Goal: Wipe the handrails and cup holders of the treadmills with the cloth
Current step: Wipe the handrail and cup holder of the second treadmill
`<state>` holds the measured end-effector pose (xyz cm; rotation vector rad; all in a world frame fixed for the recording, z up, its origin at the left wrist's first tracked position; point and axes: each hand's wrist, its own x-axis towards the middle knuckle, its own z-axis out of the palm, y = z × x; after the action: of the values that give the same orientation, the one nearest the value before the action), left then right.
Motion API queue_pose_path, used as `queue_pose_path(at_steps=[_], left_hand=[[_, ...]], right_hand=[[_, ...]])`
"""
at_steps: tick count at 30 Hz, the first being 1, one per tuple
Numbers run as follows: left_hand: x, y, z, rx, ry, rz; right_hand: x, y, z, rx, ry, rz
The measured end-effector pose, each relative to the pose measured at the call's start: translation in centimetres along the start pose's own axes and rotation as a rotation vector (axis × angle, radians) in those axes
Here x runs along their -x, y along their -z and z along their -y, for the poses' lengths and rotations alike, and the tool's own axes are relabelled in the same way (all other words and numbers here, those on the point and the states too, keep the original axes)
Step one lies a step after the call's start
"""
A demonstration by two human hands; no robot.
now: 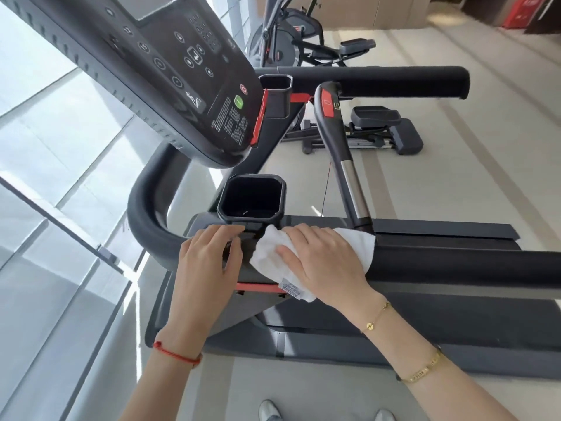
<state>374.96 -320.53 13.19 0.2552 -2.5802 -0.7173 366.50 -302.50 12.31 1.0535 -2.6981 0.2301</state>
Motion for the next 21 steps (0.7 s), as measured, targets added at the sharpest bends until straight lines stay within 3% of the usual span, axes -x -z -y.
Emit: queue_pose_path(at_steps=[8,13,16,21], left_hand=[[-3.4,0.9,2.0,0.001,0.031,-0.031],[-6.6,0.0,2.5,-0.048,0.097,-0.008],[-7.9,-0.7,2.7,-0.075,0.130,0.034],[-9.2,-1.5,3.2,-0.100,0.200,0.051]], right_hand=[[-2.3,1.2,-1.1,-0.265,-0.185,-0.204],[-9.4,1.3,-3.5,-0.184,-0.148,-0.211],[-13.8,-0.4,-4.0,-0.093,-0.043,-0.071],[-19.1,-2.6,-3.5,-0.249,0.204,0.361]])
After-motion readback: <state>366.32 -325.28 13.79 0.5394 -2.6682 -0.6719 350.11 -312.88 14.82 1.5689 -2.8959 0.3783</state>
